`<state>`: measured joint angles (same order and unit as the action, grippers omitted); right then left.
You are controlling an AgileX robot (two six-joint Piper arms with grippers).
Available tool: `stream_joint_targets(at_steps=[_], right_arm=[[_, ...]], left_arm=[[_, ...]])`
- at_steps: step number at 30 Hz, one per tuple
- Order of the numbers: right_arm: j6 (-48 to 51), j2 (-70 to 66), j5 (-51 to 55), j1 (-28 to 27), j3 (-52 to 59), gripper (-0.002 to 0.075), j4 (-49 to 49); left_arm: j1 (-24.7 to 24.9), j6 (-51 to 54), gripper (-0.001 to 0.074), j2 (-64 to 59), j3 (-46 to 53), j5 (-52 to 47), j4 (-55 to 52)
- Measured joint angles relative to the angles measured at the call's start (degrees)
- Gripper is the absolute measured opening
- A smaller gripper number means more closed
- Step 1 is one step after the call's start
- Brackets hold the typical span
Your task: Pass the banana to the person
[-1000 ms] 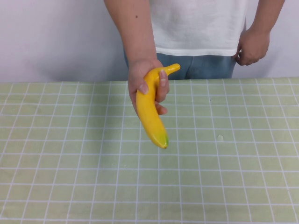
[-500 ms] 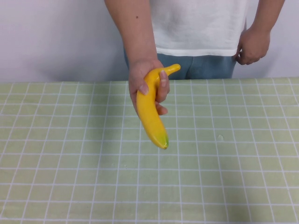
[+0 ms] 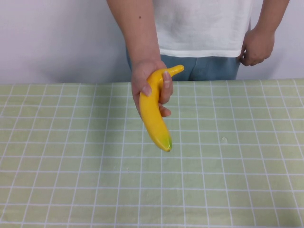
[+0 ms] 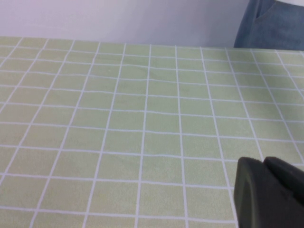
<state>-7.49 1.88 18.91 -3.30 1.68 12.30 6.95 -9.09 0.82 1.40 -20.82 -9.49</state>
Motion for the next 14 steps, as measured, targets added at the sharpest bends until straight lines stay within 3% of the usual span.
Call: stream_joint_targets(at_steps=[14], right_arm=[[-0.11,0.0,0.32,0.0,-0.11,-0.0006,0.14]], left_arm=[[0.0,0.0,-0.0003,0.0,0.0,0.0,0.0]])
